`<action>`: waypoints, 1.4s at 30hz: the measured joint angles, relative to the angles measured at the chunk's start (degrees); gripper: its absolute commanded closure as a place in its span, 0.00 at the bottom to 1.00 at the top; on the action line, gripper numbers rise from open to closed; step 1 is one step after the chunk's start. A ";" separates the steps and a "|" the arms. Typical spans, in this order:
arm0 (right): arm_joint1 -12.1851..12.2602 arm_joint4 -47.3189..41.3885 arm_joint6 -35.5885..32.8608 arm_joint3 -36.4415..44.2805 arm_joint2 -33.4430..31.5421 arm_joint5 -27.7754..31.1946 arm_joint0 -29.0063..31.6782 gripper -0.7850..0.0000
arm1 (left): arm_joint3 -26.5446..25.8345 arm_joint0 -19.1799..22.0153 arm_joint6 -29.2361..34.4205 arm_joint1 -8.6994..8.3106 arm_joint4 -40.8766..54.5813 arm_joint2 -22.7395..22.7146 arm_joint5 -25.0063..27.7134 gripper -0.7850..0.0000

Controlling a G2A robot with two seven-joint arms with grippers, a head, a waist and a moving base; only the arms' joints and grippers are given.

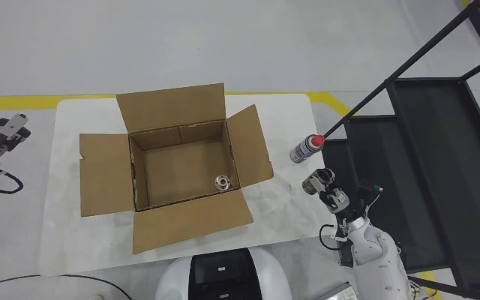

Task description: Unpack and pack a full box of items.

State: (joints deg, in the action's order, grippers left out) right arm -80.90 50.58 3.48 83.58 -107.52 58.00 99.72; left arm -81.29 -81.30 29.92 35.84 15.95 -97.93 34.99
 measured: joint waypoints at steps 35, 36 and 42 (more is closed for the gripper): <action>0.00 0.00 0.00 0.00 0.00 0.00 0.00 1.00 | 0.00 0.00 0.00 0.00 0.00 0.00 0.00 0.00; 0.00 0.00 0.00 0.00 0.00 0.00 0.00 1.00 | 0.00 0.00 0.00 0.00 0.00 0.00 0.00 0.00; 0.22 2.33 0.25 1.89 -0.72 -1.50 -0.29 1.00 | 0.00 0.00 0.00 0.00 0.00 0.00 0.00 0.00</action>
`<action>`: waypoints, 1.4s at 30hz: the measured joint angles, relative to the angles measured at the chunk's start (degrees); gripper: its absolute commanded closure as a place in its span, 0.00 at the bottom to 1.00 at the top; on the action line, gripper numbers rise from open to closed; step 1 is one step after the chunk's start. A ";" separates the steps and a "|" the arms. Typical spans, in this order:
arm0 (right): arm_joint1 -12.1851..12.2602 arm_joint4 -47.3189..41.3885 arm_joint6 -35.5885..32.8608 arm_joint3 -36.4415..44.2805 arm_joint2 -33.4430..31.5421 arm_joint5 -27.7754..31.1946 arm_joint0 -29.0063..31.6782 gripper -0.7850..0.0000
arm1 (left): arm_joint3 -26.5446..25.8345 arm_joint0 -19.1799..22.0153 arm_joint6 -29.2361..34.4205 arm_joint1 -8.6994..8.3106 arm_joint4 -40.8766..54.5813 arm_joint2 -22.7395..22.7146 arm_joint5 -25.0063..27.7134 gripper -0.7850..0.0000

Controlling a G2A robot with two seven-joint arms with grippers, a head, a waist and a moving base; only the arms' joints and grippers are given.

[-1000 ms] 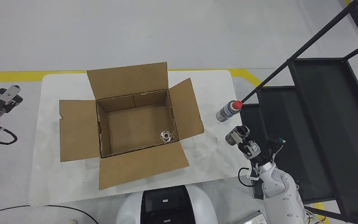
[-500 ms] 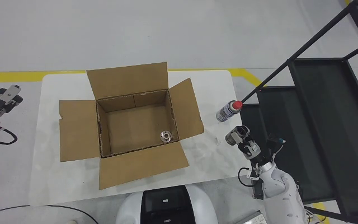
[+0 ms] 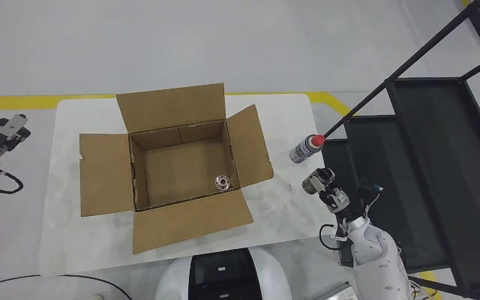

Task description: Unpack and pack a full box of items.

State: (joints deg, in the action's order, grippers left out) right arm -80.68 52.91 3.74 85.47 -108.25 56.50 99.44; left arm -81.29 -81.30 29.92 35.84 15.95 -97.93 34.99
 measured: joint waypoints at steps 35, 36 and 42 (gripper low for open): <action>2.71 46.54 43.69 -18.95 6.05 -18.14 -6.93 1.00 | 0.00 0.00 0.00 0.00 0.00 0.00 0.00 0.00; 2.71 46.50 43.63 -18.98 6.06 -18.21 -6.95 1.00 | 0.00 0.00 0.00 0.00 0.00 0.00 0.00 0.00; 2.52 43.07 40.25 -24.30 7.98 -22.70 -9.72 1.00 | 0.00 0.00 0.00 0.00 0.00 0.00 0.00 0.00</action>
State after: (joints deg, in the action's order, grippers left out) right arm -78.16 95.97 43.99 61.16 -100.26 33.80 89.71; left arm -81.29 -81.30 29.92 35.84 15.95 -97.93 34.99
